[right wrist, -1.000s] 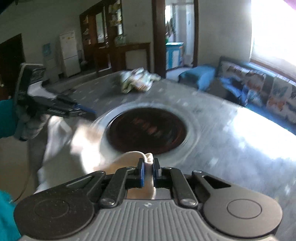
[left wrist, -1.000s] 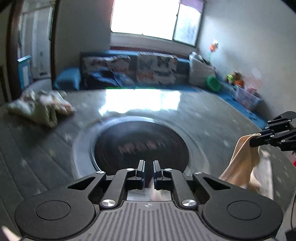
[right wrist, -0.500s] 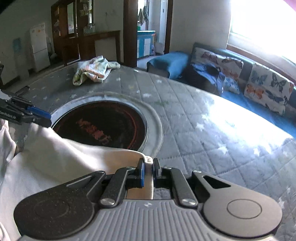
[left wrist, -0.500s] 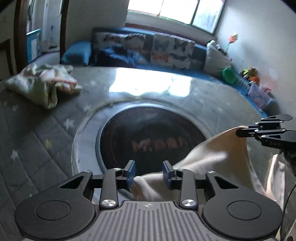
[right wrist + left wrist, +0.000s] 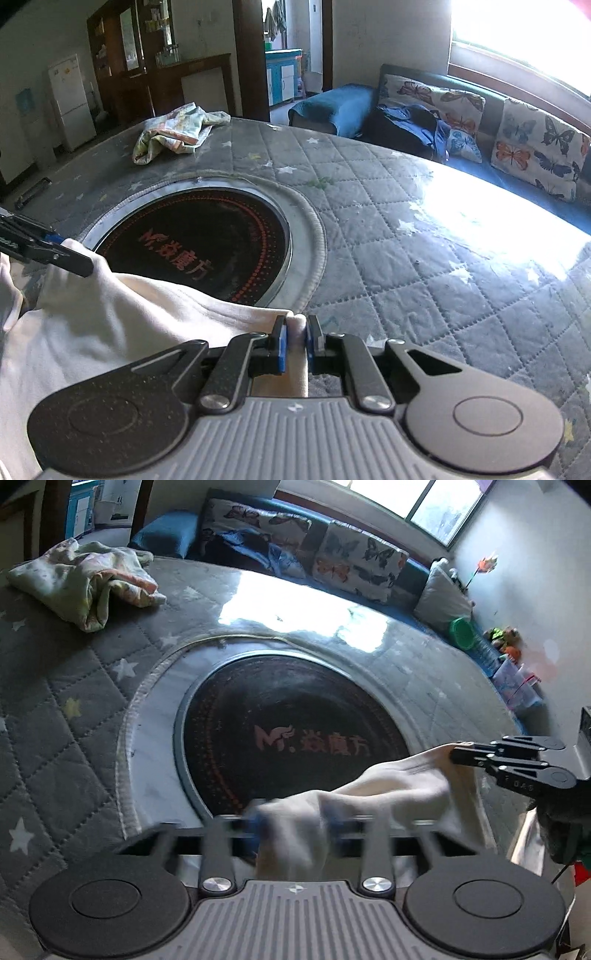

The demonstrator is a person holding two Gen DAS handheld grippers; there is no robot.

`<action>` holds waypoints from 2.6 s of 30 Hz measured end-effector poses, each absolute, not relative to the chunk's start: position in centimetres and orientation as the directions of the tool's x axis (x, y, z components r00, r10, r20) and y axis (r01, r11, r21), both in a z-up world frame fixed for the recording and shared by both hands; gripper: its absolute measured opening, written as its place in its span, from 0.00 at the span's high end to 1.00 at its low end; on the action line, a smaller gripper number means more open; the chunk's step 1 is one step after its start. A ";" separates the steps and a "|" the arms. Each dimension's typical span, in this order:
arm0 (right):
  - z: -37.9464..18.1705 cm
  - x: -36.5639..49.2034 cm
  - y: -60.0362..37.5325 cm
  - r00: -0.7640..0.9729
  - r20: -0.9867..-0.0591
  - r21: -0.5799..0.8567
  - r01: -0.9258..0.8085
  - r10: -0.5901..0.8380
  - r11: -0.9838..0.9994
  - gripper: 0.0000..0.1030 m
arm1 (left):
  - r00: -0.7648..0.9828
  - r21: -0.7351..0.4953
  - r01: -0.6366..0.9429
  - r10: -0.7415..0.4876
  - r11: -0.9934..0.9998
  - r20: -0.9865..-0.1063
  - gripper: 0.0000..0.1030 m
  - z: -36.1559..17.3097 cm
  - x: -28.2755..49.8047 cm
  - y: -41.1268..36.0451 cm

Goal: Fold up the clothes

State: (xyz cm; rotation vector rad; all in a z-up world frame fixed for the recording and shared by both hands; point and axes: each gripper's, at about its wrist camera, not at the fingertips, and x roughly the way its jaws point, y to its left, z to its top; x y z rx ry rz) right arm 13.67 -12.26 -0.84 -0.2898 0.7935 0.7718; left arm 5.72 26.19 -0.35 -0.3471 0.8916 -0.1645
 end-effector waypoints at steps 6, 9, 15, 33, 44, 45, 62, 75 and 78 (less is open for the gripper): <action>-0.8 13.5 -12.8 0.453 -0.726 0.049 -0.716 0.517 0.697 0.91 | 0.712 -0.229 0.303 -0.379 0.925 -0.591 0.81 2.0 0.0 21.7; -1.0 13.5 -12.8 0.453 -0.729 0.047 -0.715 0.513 0.698 0.91 | 0.647 -0.149 0.461 -0.447 0.875 -0.618 0.77 1.6 -2.8 18.6; -1.2 13.4 -12.5 0.447 -0.728 0.055 -0.717 0.519 0.695 0.91 | 0.665 -0.192 0.359 -0.395 0.913 -0.633 0.50 1.2 -3.7 19.0; -0.7 13.5 -12.3 0.485 -0.713 0.024 -0.705 0.506 0.708 0.91 | 0.751 0.016 0.210 -0.151 0.977 -0.643 0.85 1.1 -0.7 20.1; -0.8 15.2 -10.5 0.564 -0.672 -0.007 -0.653 0.480 0.758 0.89 | 0.792 0.217 -0.008 0.139 0.976 -0.594 0.82 -0.6 8.0 25.1; -1.1 15.6 -10.3 0.564 -0.679 -0.007 -0.645 0.470 0.764 0.89 | 0.783 0.218 -0.013 0.146 0.976 -0.605 0.80 -1.2 8.5 25.2; -3.0 14.4 -5.9 0.492 -0.700 0.016 -0.714 0.518 0.699 0.41 | 0.757 -0.011 0.025 -0.026 1.000 -0.653 0.29 -0.8 6.2 22.1; -4.6 14.9 -4.4 0.551 -0.686 -0.052 -0.690 0.476 0.722 0.02 | 0.709 -0.038 -0.093 0.039 0.995 -0.704 0.26 -3.2 8.7 22.4; -4.6 14.8 -4.2 0.544 -0.691 -0.059 -0.698 0.475 0.714 0.00 | 0.705 -0.040 -0.095 0.039 0.995 -0.708 0.24 -3.1 8.8 22.4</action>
